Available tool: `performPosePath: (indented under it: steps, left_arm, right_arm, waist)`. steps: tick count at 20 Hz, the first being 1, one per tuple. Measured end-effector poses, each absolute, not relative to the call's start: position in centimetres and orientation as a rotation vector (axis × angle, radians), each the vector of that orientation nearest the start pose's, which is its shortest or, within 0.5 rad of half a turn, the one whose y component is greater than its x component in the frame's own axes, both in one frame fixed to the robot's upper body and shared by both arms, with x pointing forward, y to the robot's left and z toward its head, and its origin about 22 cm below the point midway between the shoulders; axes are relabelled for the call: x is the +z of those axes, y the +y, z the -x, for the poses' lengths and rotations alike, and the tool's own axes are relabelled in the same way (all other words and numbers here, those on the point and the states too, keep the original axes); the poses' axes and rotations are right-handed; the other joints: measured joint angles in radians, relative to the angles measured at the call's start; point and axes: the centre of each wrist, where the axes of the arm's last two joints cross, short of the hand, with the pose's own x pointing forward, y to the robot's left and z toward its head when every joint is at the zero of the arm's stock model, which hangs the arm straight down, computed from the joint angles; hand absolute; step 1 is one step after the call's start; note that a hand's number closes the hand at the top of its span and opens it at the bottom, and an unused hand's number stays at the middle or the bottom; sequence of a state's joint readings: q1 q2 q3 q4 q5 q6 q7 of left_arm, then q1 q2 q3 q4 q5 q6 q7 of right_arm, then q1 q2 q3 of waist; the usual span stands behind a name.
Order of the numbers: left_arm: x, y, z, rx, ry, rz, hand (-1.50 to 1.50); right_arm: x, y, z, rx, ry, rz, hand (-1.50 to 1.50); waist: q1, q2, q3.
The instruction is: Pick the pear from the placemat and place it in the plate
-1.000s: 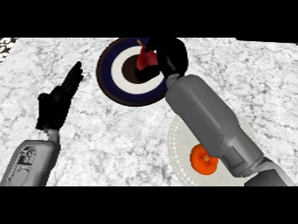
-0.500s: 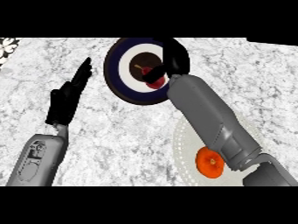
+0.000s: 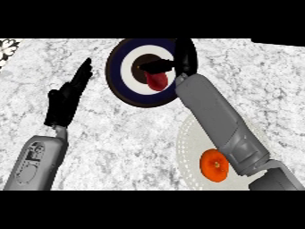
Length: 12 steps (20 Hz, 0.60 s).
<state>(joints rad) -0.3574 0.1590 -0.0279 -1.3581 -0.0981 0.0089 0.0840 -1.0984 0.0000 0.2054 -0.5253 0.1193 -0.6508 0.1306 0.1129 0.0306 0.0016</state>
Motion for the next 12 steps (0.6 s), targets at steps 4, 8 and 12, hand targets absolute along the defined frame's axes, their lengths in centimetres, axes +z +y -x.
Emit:
performPosePath:
  steps: [4, 8, 12]
  left_arm:
    - [4.6, 23.5, -32.1, -0.281, -1.589, -0.162, 0.00]
    - [4.0, 24.5, -31.4, -0.247, -1.579, -0.190, 0.00]
    - [3.6, 24.8, -30.8, -0.230, -1.567, -0.204, 0.00]
  right_arm:
    - [8.7, -7.2, -42.7, 0.058, -1.604, 0.471, -1.50]
    - [7.2, -9.2, -42.5, -0.064, -1.605, 0.457, -1.50]
    - [4.6, -13.1, -41.8, -0.123, -1.602, 0.442, -1.50]
  waist:
    - [-0.034, -0.011, 0.000]
    - [-0.072, -0.020, -0.001]
    - [-0.095, -0.026, -0.001]
